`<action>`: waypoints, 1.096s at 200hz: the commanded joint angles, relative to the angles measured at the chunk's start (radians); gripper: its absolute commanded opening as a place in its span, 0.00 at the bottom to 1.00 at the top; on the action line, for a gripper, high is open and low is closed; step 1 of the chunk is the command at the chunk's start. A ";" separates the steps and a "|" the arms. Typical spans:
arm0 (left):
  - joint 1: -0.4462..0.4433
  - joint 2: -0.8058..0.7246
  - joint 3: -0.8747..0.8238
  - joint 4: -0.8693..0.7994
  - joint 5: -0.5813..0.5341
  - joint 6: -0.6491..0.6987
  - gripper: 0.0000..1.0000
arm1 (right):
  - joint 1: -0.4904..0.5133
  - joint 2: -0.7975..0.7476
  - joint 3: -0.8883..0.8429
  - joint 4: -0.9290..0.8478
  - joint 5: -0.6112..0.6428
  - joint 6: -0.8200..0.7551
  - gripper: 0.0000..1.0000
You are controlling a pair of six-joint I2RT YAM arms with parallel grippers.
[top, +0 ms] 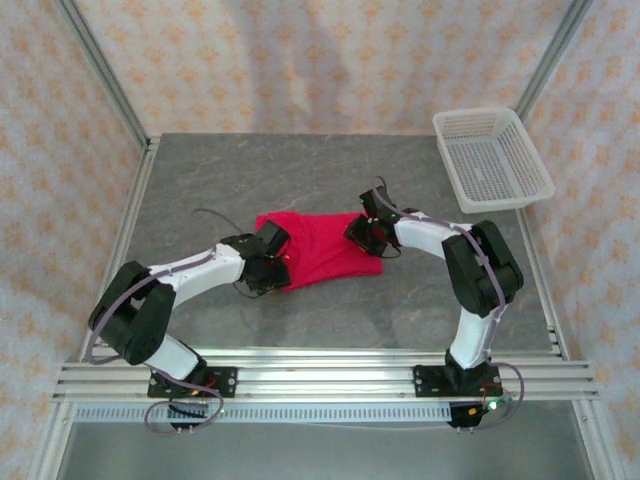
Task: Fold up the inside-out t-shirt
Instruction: Smooth out the T-shirt at the center of the table.
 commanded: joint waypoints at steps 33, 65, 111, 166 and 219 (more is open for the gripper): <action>0.139 -0.001 0.227 -0.096 0.026 0.109 0.57 | 0.009 -0.044 0.079 -0.112 -0.030 -0.062 0.52; 0.193 0.132 0.326 -0.071 0.116 0.144 0.57 | 0.012 -0.113 0.074 -0.144 -0.019 -0.072 0.54; 0.198 0.227 0.338 -0.033 0.140 0.153 0.53 | 0.013 -0.155 0.070 -0.161 -0.024 -0.077 0.55; 0.200 0.305 0.338 0.013 0.143 0.156 0.39 | 0.013 -0.120 0.059 -0.144 -0.038 -0.074 0.56; 0.200 0.261 0.417 -0.057 0.156 0.178 0.00 | 0.005 -0.123 0.042 -0.145 -0.031 -0.081 0.57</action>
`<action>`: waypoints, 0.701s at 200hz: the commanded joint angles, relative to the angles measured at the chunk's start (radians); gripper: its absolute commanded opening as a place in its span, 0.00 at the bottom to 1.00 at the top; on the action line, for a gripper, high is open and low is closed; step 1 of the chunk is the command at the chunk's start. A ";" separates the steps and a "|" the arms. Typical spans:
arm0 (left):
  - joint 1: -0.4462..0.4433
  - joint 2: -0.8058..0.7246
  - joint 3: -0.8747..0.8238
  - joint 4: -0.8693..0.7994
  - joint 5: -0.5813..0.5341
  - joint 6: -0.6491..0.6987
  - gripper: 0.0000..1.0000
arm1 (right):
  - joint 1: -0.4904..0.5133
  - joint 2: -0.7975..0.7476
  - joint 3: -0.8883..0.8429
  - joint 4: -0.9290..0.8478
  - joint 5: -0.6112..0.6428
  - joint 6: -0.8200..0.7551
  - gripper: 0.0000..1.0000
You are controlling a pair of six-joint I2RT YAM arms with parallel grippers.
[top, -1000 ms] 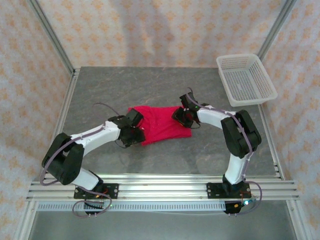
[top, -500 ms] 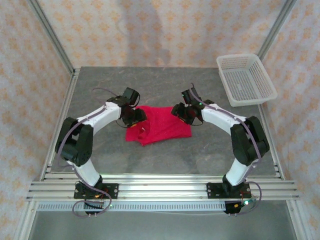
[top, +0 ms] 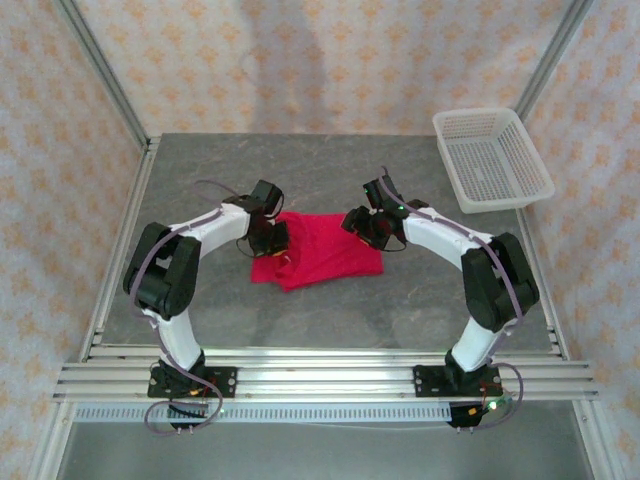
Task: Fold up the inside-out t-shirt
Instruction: Smooth out the T-shirt at the center of the table.
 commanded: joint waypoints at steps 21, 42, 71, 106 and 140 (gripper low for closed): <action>0.006 -0.092 0.146 -0.119 -0.010 0.060 0.00 | -0.011 -0.008 -0.009 -0.019 0.002 -0.019 0.57; 0.021 -0.101 0.222 -0.197 -0.029 0.109 0.00 | -0.018 -0.017 -0.008 -0.026 0.001 -0.022 0.57; 0.070 -0.091 0.225 -0.210 -0.022 0.149 0.00 | -0.020 -0.029 -0.008 -0.030 0.002 -0.023 0.57; 0.103 -0.031 0.169 -0.201 0.001 0.177 0.00 | -0.020 -0.028 -0.006 -0.033 -0.001 -0.028 0.57; 0.115 -0.048 0.017 -0.128 0.001 0.157 0.00 | -0.020 -0.006 0.014 -0.041 -0.012 -0.040 0.58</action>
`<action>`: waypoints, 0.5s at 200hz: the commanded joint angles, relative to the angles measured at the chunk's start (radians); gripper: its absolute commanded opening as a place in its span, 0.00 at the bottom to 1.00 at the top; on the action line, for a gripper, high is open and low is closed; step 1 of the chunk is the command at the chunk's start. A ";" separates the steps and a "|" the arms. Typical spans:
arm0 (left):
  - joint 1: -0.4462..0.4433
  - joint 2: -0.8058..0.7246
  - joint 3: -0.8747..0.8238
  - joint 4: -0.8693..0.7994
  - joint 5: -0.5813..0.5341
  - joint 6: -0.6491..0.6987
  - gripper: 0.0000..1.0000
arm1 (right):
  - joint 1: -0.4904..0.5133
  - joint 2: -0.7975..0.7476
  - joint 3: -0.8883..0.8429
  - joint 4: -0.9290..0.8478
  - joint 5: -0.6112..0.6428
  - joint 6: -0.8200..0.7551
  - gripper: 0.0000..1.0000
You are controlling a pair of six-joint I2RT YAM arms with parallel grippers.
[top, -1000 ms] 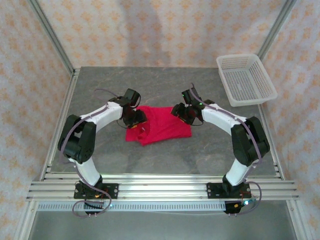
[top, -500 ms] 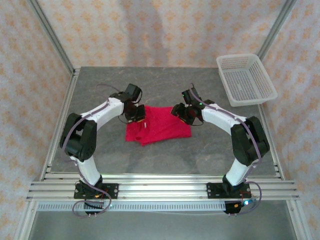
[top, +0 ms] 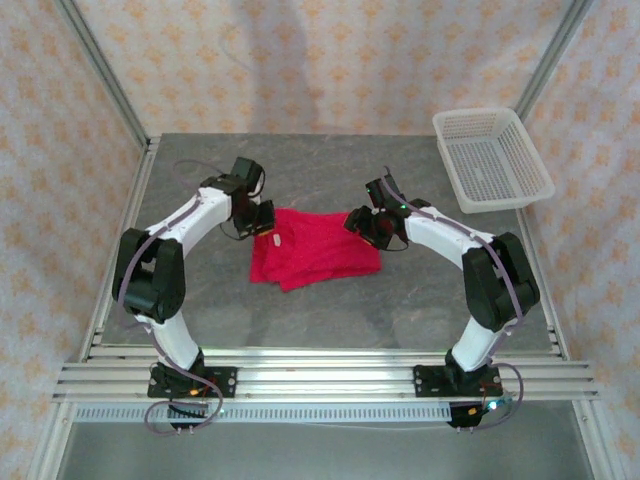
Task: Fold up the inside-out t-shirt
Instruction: Smooth out the T-shirt at the center of the table.
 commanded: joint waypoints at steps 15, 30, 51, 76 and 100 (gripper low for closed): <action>0.014 -0.013 -0.131 0.037 0.007 0.006 0.00 | -0.004 0.011 0.033 -0.031 -0.019 -0.030 0.58; 0.016 -0.025 -0.141 0.031 -0.007 0.007 0.20 | -0.001 0.032 0.063 -0.045 -0.030 -0.035 0.58; 0.018 -0.057 -0.113 -0.017 -0.040 0.007 0.56 | 0.011 0.053 0.123 -0.062 -0.031 -0.041 0.58; 0.014 -0.155 -0.079 -0.083 -0.142 -0.011 0.70 | 0.022 0.107 0.206 -0.060 -0.029 -0.039 0.60; -0.025 -0.264 -0.104 -0.043 -0.135 -0.094 0.64 | 0.025 0.235 0.306 -0.056 -0.059 -0.039 0.60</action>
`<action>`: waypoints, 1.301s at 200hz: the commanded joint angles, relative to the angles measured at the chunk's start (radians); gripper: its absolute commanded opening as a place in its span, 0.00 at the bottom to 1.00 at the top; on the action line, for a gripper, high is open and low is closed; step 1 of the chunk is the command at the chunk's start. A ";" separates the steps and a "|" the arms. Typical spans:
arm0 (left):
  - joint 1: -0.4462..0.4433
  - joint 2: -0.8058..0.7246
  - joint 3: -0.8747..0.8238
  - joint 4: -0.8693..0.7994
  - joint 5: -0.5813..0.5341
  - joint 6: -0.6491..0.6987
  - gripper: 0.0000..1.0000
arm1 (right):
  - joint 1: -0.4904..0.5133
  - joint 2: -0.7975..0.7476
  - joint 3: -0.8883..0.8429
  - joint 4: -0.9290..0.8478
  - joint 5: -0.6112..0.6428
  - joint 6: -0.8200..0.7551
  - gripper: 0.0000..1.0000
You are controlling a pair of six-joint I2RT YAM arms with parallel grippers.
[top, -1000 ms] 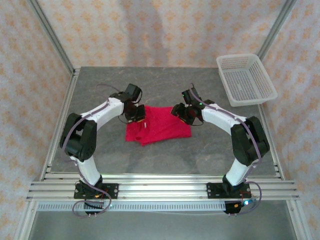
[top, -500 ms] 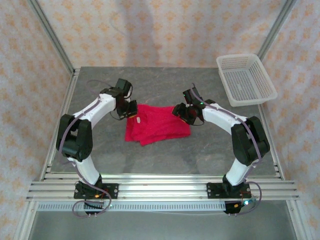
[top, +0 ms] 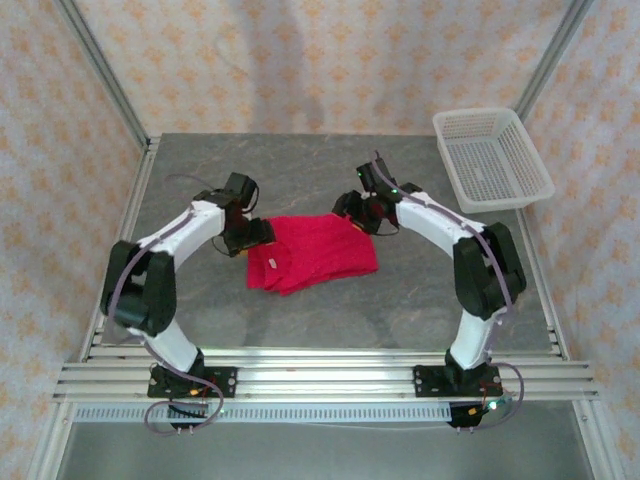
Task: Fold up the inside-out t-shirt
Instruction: Smooth out the T-shirt at the center of the table, then rotate the T-shirt at the center of the table.
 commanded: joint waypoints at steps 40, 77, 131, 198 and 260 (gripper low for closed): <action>-0.229 -0.135 -0.095 0.285 0.071 -0.290 0.55 | -0.011 0.293 0.213 -0.036 -0.027 -0.025 0.60; -0.272 0.053 -0.088 0.309 0.108 -0.276 0.52 | -0.053 0.306 0.149 -0.068 0.011 -0.040 0.60; -0.182 0.304 0.110 0.104 -0.027 -0.051 0.48 | -0.069 0.073 -0.210 -0.064 0.072 -0.043 0.60; -0.170 0.457 0.616 -0.097 -0.008 0.073 0.52 | 0.094 -0.492 -0.554 0.146 0.181 0.135 0.60; -0.103 0.237 0.364 -0.076 0.050 0.063 0.54 | -0.001 -0.092 -0.100 0.025 0.148 -0.295 0.59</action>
